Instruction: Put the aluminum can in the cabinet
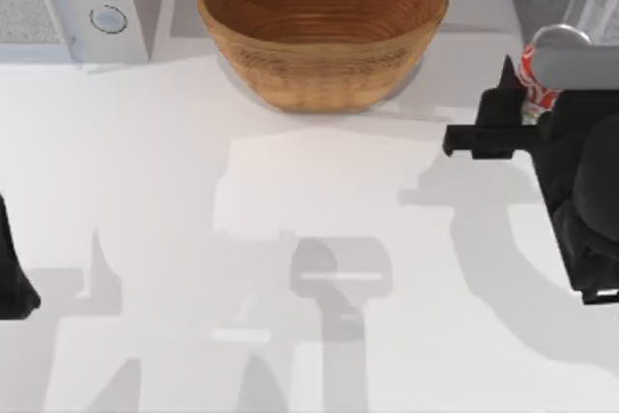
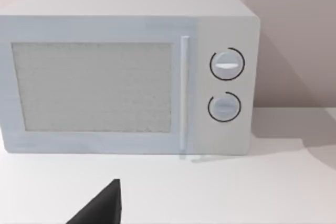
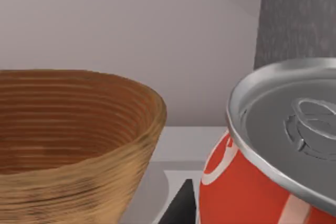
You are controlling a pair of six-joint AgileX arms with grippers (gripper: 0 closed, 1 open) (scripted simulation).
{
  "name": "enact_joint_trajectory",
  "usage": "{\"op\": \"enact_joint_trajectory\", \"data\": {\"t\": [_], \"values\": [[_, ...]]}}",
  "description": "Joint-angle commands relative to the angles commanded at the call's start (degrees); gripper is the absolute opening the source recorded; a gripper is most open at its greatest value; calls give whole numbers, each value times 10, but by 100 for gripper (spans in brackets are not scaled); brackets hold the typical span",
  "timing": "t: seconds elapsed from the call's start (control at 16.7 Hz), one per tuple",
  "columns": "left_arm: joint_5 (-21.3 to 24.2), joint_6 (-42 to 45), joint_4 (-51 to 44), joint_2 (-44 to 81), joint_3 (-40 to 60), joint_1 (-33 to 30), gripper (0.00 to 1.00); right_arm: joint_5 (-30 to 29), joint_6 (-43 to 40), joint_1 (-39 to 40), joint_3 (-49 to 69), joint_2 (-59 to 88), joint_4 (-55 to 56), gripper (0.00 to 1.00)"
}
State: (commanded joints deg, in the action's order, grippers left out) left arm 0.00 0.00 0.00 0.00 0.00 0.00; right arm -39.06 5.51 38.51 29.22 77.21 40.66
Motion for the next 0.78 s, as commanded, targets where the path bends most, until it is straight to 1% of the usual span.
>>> {"op": "enact_joint_trajectory", "data": {"t": [0.12,0.3,0.54,0.78], "values": [[0,0,0,0,0,0,100,45,-10,-43,-22,-100,-36,0],[0,0,0,0,0,0,100,123,-23,-118,-63,-288,-100,0],[0,0,0,0,0,0,100,234,-36,-231,-142,-539,-210,0],[0,0,0,0,0,0,100,334,-49,-332,-233,-704,-338,0]]}}
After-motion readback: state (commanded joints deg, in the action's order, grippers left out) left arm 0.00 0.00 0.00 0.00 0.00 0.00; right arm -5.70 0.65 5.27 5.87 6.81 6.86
